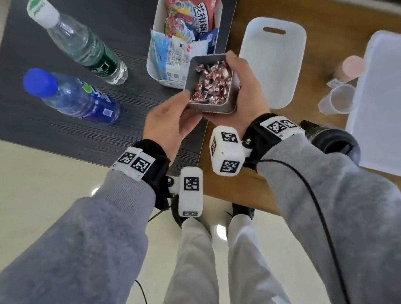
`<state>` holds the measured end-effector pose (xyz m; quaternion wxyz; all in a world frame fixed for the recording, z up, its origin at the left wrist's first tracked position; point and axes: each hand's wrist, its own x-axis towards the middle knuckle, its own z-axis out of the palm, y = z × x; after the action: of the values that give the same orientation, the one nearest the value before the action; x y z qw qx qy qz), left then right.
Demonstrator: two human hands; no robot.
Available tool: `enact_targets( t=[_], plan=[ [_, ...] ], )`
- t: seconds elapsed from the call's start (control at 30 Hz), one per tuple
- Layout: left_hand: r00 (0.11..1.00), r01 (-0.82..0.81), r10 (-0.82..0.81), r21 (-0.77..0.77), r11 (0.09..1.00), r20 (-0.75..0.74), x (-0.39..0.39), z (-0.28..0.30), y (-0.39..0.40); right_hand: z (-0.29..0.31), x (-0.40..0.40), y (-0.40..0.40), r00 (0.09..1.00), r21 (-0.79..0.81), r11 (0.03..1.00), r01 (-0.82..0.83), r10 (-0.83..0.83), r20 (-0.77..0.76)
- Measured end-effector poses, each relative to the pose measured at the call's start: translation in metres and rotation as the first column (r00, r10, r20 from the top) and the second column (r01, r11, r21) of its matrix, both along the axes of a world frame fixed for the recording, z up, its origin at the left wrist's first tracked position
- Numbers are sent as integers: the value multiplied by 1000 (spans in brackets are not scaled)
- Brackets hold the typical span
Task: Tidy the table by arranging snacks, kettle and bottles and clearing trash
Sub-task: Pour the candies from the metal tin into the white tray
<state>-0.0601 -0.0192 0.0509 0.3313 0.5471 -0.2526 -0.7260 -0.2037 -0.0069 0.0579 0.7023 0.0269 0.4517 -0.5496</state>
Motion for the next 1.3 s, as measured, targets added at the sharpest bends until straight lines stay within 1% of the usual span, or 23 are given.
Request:
enact_targets(
  t=[0.1,0.17,0.2,0.27,0.33,0.43,0.57,0.67,0.8,0.87,0.9,0.93,1.0,1.07,1.13,1.2,1.27,1.3],
  plan=[
    [999,31,-31,-40,999,17,-5,9,-10,22,-10,-15,990,-21,996,-90,87,-111],
    [997,39,-36,-47,998,64,-14,11,-17,30,-21,-23,972,-17,990,-138,132,-195],
    [993,69,-64,-45,997,94,-20,11,-20,31,-26,-26,965,-15,990,-143,136,-225],
    [980,161,-156,-29,987,122,-33,8,-19,25,-37,-26,951,13,990,-139,137,-276],
    [969,216,-215,1,976,121,-44,5,-12,13,-48,-24,939,58,991,-121,133,-318],
    [967,237,-238,20,971,87,-56,1,-4,0,-60,-15,935,97,992,-87,114,-337],
    [959,247,-253,60,967,131,-63,-11,-1,-11,-65,-5,906,178,982,-66,134,-401],
    [969,237,-244,130,963,41,-65,-16,2,-16,-68,-2,827,260,963,-69,201,-525],
    [954,301,-292,235,924,-74,-60,-21,-2,-14,-66,-2,667,316,938,-140,325,-671],
    [947,316,-320,252,915,-26,-56,-29,1,-11,-62,3,608,320,936,-145,339,-718],
    [928,362,-372,256,896,-10,-53,-31,5,-12,-62,7,591,322,936,-141,340,-732],
    [918,387,-395,256,886,-25,-52,-34,7,-13,-62,11,580,324,936,-139,342,-739],
    [932,345,-362,273,898,13,-50,-39,13,-17,-64,17,579,322,938,-128,335,-744],
    [938,335,-347,313,889,-16,-51,-36,20,-18,-64,19,562,326,936,-132,342,-753],
    [934,334,-357,313,889,14,-53,-42,22,-16,-63,17,551,322,939,-121,334,-765],
    [915,328,-378,284,901,141,-52,-54,21,-13,-62,13,525,323,938,-130,341,-780],
    [922,354,-383,272,895,58,-45,-56,22,-11,-61,8,501,327,934,-143,354,-790],
    [901,390,-422,244,888,98,-42,-56,22,-9,-60,6,484,323,935,-148,354,-800]
  ],
)
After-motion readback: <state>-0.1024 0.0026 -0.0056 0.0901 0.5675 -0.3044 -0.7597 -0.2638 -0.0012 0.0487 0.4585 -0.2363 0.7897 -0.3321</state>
